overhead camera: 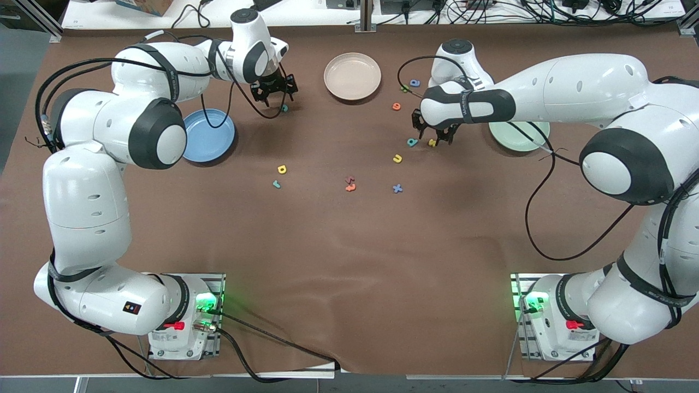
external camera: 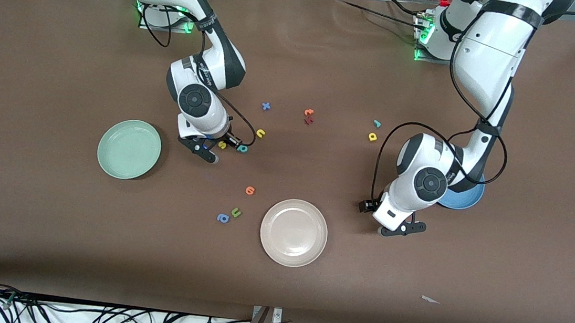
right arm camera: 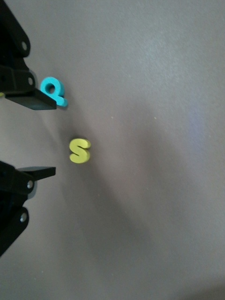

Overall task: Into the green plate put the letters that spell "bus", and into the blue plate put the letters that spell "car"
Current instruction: 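Reach the right gripper to yellow s while the left gripper reaches teal c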

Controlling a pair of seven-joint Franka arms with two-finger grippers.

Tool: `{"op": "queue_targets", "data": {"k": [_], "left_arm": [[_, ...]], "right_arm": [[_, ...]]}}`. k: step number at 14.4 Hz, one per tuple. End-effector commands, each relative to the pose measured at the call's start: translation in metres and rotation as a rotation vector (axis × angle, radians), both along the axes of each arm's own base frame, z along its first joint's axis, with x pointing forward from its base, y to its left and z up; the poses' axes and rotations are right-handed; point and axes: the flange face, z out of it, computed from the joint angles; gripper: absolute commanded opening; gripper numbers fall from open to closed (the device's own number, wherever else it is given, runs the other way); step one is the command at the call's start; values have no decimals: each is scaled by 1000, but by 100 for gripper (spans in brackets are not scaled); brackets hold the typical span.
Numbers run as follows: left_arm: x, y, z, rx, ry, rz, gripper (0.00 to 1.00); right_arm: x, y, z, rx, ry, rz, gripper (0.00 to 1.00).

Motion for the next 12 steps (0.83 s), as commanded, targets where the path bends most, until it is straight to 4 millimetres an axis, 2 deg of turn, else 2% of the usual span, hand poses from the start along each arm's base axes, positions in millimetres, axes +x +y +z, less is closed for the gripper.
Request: {"op": "queue_targets", "data": {"k": [1, 4, 6, 7, 10, 12], "left_arm": [[1, -6, -10, -11, 8, 6, 85], [-2, -10, -21, -6, 19, -3, 85], [-4, -13, -22, -6, 21, -2, 73], [-4, -13, -23, -4, 22, -3, 71], [-4, -13, -23, -5, 23, -4, 60], [-4, -12, -26, -3, 25, -1, 59]], "right_arm": [[2, -11, -8, -16, -27, -12, 57], [2, -11, -16, -15, -28, -16, 57], [4, -11, -22, -10, -43, -17, 57], [4, -11, -25, -12, -42, -15, 57], [3, -12, -26, -14, -40, -13, 57], [2, -12, -31, -17, -35, -13, 57]]}}
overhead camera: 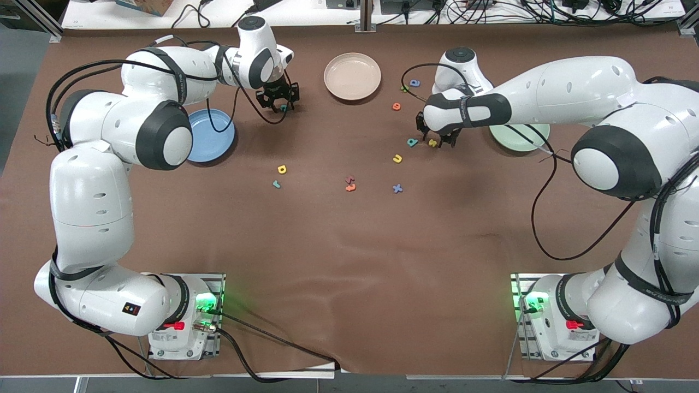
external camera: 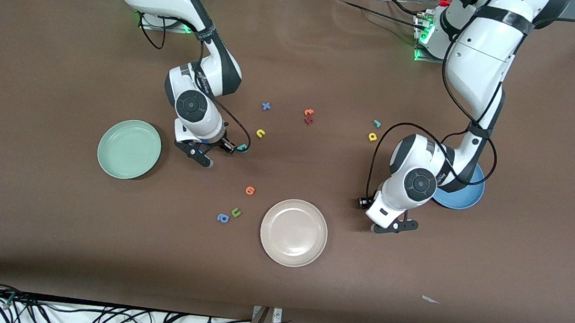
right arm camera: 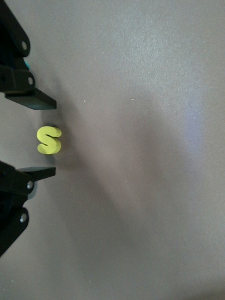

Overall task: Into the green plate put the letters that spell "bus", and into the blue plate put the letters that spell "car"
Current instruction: 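Close the right gripper on the s while the left gripper grips the c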

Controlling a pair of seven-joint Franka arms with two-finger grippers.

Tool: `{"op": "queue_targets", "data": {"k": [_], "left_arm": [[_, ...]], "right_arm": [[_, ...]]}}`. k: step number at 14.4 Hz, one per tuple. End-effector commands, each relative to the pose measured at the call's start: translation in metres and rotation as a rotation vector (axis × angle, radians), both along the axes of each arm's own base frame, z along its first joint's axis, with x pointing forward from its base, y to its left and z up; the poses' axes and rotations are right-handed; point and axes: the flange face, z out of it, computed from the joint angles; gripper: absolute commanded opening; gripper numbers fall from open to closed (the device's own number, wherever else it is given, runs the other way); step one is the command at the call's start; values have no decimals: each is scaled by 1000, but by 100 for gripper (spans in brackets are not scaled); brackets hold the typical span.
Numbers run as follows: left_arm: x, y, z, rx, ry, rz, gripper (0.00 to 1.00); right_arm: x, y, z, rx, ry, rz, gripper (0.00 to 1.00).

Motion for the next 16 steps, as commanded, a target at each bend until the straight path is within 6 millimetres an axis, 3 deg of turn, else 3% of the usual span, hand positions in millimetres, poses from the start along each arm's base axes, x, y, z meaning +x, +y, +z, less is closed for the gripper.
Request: {"op": "queue_targets", "data": {"k": [1, 4, 5, 9, 12, 16], "left_arm": [[1, -3, -8, -10, 5, 17, 59], [3, -4, -6, -13, 1, 19, 51], [3, -4, -6, -13, 1, 19, 51], [3, -4, -6, -12, 1, 18, 32], [4, -3, -5, -13, -1, 15, 10], [4, -3, -5, -13, -2, 15, 2]], "right_arm": [[-2, 0, -4, -8, -14, 2, 57], [-2, -1, -11, -9, -15, 1, 56], [-2, -1, -11, -10, -15, 3, 51], [-1, 0, -9, -8, -16, 6, 12], [6, -4, 6, -7, -24, 17, 10], [25, -51, 53, -45, 38, 121, 10]]}}
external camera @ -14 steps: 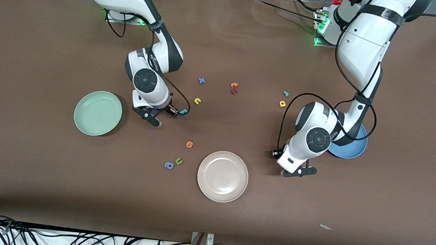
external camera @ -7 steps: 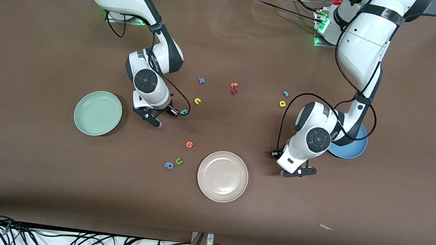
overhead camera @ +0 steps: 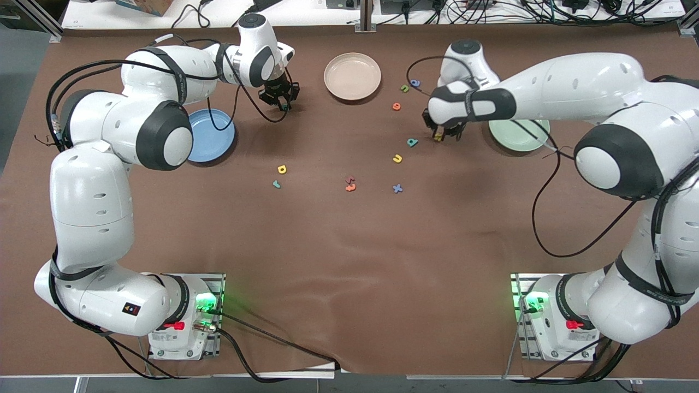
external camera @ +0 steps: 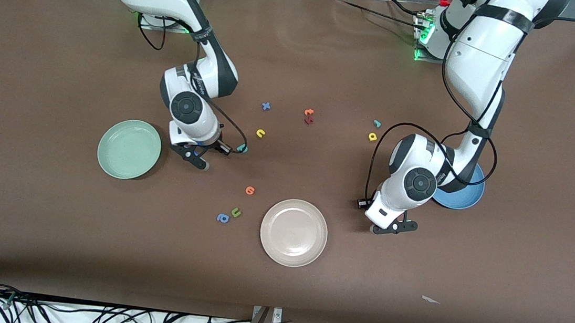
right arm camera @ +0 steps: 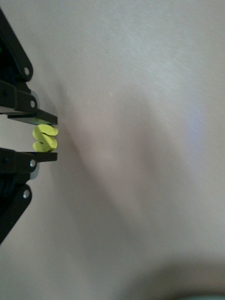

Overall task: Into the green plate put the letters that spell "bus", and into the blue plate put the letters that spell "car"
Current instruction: 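Close the right gripper on the s while the left gripper grips the c, then release the s onto the green plate while the left gripper releases the c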

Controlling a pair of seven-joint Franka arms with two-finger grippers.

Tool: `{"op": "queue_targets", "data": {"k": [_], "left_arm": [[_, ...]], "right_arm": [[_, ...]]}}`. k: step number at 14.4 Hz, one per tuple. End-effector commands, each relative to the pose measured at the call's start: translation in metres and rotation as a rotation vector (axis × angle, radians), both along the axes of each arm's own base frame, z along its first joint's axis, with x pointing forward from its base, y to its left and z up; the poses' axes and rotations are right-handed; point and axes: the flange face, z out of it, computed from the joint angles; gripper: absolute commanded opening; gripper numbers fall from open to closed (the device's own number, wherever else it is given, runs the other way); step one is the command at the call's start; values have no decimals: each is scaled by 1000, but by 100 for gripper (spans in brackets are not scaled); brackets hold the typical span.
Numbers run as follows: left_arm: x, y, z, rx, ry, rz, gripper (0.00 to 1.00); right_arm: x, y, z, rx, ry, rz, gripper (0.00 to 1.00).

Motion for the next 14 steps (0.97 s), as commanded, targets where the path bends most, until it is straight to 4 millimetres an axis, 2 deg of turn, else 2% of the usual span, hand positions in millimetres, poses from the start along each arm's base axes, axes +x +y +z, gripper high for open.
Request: {"op": "queue_targets", "data": {"k": [1, 2, 4, 5, 7, 9, 10, 11, 12, 13, 14], "left_arm": [[2, 0, -7, -11, 3, 15, 2], [7, 4, 4, -14, -8, 21, 2], [13, 7, 40, -17, 3, 19, 3], [14, 19, 59, -14, 28, 22, 3], [11, 48, 98, -12, 96, -47, 3], [2, 92, 133, -14, 183, -97, 3], [-2, 118, 140, -14, 234, -127, 3], [-6, 146, 142, -17, 281, -152, 3], [-12, 172, 141, -5, 313, -179, 3], [-18, 189, 133, 24, 338, -206, 5], [-27, 204, 122, 48, 370, -226, 9]], "right_arm": [[11, -42, 37, -25, 43, 95, 10], [15, -60, 42, -30, 56, 126, 10], [24, -104, 42, -39, 83, 204, 10], [28, -126, 43, -37, 89, 248, 10], [32, -158, 37, -43, 95, 289, 11], [38, -185, 22, -43, 96, 312, 14], [41, -200, 13, -41, 95, 325, 15], [43, -207, 8, -38, 91, 341, 15], [44, -212, 2, -39, 94, 341, 19], [43, -214, -1, -39, 96, 339, 26], [43, -215, -3, -38, 101, 335, 41]]}}
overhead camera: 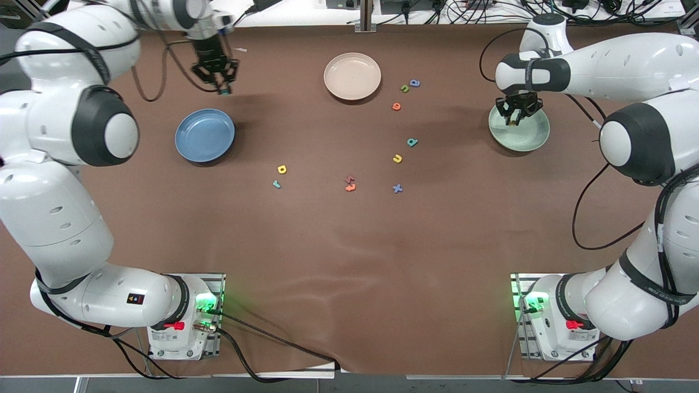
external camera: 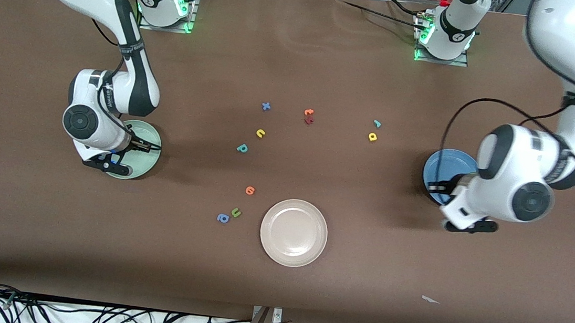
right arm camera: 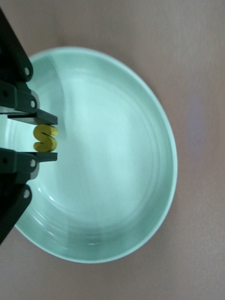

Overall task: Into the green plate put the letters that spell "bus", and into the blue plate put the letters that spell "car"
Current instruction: 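Release the s onto the green plate while the left gripper releases the c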

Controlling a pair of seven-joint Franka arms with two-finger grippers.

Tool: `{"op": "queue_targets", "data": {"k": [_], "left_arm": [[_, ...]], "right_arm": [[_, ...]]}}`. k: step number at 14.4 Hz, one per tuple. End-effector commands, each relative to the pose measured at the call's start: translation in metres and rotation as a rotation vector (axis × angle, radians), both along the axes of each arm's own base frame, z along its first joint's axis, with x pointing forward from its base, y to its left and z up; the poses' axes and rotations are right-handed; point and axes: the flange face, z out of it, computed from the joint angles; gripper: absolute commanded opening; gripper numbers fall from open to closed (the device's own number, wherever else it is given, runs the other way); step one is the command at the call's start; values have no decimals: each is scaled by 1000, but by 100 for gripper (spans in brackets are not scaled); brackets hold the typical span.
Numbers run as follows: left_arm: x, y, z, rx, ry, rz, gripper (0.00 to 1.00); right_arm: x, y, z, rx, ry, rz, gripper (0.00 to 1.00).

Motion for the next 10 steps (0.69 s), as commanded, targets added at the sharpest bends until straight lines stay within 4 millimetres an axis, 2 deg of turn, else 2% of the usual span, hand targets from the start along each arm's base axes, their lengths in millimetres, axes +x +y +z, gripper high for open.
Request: {"op": "queue_targets", "data": {"k": [1, 2, 3, 5, 7, 8, 9, 10], "left_arm": [[-30, 39, -32, 37, 87, -89, 10], [-35, 50, -40, 31, 103, -95, 10], [-38, 51, -50, 27, 93, -99, 10], [-53, 52, -84, 23, 66, -103, 12], [-65, 50, -108, 20, 25, -109, 15], [-70, 50, -116, 19, 16, -109, 24], [-71, 50, -117, 19, 14, -109, 46], [-70, 50, -115, 19, 11, -109, 74]], "right_arm": [[-1, 0, -7, 7, 2, 16, 64], [-2, 0, -6, 8, 5, 13, 89], [-1, 2, -1, 11, 3, 16, 99], [0, 12, 14, 23, 3, 13, 99], [0, 36, 33, 39, 6, -11, 99], [0, 53, 41, 45, -7, -37, 99], [-2, 72, 44, 51, -18, -66, 99], [-2, 95, 50, 60, -30, -109, 99]]}}
